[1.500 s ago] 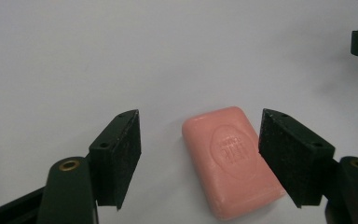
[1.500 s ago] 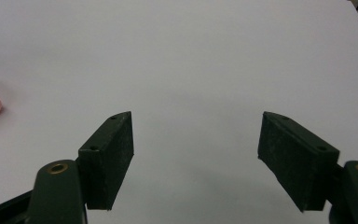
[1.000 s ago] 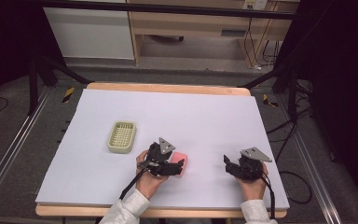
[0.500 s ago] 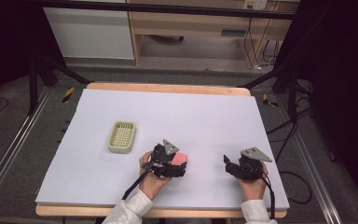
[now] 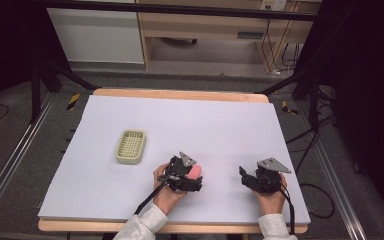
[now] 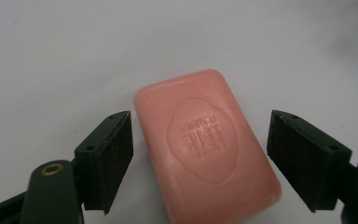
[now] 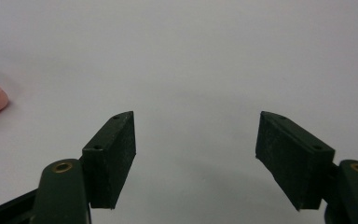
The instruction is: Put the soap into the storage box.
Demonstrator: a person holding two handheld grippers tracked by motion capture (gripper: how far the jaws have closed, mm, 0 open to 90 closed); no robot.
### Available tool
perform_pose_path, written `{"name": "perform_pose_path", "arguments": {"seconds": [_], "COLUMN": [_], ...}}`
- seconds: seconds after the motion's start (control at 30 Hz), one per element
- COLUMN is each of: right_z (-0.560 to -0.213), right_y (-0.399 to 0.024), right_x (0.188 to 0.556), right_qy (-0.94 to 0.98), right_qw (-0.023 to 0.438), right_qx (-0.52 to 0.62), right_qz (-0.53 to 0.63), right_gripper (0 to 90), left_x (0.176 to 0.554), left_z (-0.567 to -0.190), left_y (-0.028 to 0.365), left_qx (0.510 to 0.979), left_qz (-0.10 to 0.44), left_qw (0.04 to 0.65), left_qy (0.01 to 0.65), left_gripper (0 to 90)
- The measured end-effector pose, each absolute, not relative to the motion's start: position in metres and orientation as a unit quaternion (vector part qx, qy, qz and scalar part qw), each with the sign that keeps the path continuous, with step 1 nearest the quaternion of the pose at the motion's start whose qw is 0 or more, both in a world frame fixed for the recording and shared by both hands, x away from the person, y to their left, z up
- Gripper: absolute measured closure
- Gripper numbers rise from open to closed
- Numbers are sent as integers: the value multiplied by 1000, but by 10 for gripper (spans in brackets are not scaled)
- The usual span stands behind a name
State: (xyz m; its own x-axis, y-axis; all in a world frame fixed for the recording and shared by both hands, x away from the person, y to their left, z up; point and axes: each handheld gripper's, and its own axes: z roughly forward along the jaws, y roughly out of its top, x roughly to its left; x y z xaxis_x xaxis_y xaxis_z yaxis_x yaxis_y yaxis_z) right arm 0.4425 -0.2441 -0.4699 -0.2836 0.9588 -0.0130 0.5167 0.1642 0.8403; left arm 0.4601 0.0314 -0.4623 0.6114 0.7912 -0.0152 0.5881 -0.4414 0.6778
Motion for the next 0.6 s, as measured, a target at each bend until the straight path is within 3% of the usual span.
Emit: {"name": "perform_pose_path", "arguments": {"seconds": [0.43, 0.6], "right_z": [-470, -470], "right_y": [-244, -244], "right_x": [442, 442], "right_qy": [706, 707], "right_qw": [287, 286], "right_qx": [523, 521], "right_qz": [383, 383], "right_gripper": [311, 318], "left_x": [461, 462], "left_z": [-463, -463], "left_y": [33, 33], "left_qx": [840, 843], "left_qz": [133, 131], "left_qw": [323, 323], "left_qy": [415, 410], "left_gripper": [340, 348]}}
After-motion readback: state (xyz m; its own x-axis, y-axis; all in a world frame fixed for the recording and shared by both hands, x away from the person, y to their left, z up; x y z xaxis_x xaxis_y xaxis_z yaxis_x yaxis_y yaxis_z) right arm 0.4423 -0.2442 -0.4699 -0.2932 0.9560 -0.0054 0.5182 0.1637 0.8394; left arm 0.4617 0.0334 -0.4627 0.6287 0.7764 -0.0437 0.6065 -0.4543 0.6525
